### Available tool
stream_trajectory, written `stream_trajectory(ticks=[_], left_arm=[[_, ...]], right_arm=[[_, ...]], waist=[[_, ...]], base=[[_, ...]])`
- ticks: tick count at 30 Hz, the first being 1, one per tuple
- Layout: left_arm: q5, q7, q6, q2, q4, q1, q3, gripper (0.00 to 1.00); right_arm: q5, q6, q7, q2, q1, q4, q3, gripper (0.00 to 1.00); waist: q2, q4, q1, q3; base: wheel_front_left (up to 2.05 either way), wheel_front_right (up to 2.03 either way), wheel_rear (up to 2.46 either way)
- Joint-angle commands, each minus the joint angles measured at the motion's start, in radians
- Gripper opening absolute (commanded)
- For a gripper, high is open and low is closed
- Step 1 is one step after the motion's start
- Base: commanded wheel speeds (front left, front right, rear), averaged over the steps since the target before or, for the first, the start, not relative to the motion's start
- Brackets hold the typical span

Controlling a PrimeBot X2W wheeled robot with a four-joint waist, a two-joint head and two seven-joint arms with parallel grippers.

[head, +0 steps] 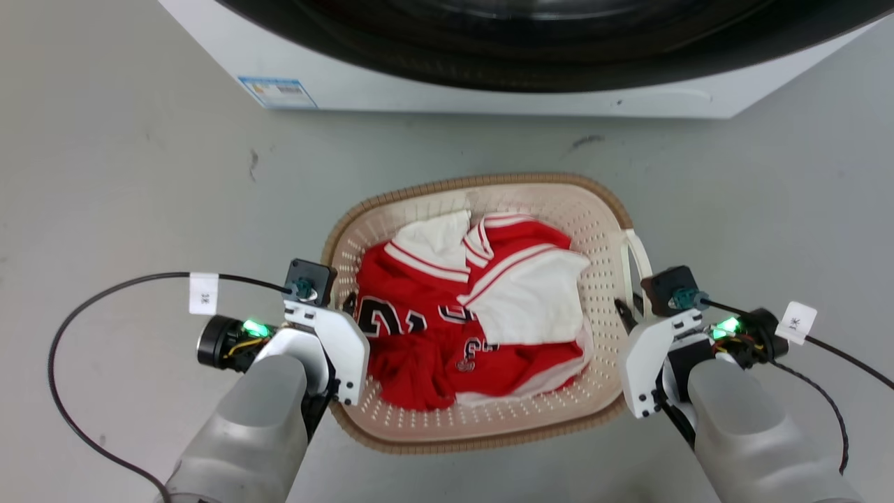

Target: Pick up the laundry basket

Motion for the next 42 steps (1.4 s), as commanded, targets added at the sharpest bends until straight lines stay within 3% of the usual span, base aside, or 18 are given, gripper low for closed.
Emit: stream_trajectory(ticks=[1,22,42], left_arm=[[-0.003,0.012,-0.013,-0.012,-0.006,0.026,-0.029,0.00],[-0.225,0.175,-0.014,0.031,-0.062,0.209,-0.237,0.00],[-0.373,0.221,-0.014,0.054,-0.074,0.318,-0.399,0.00]], right_arm=[[0.010,0.000,0.007,-0.002,0.006,-0.003,0.017,0.00],[0.246,0.000,0.205,-0.001,0.167,0.002,0.225,0.00],[0.398,0.000,0.298,-0.021,0.297,0.008,0.375,0.00]], waist=[[0.0000,0.004,0.0000,-0.064],[0.0000,0.008,0.0000,-0.390],[0.0000,0.002,0.0000,-0.582]], base=[[0.00,0.00,0.00],[0.00,0.00,0.00],[0.00,0.00,0.00]])
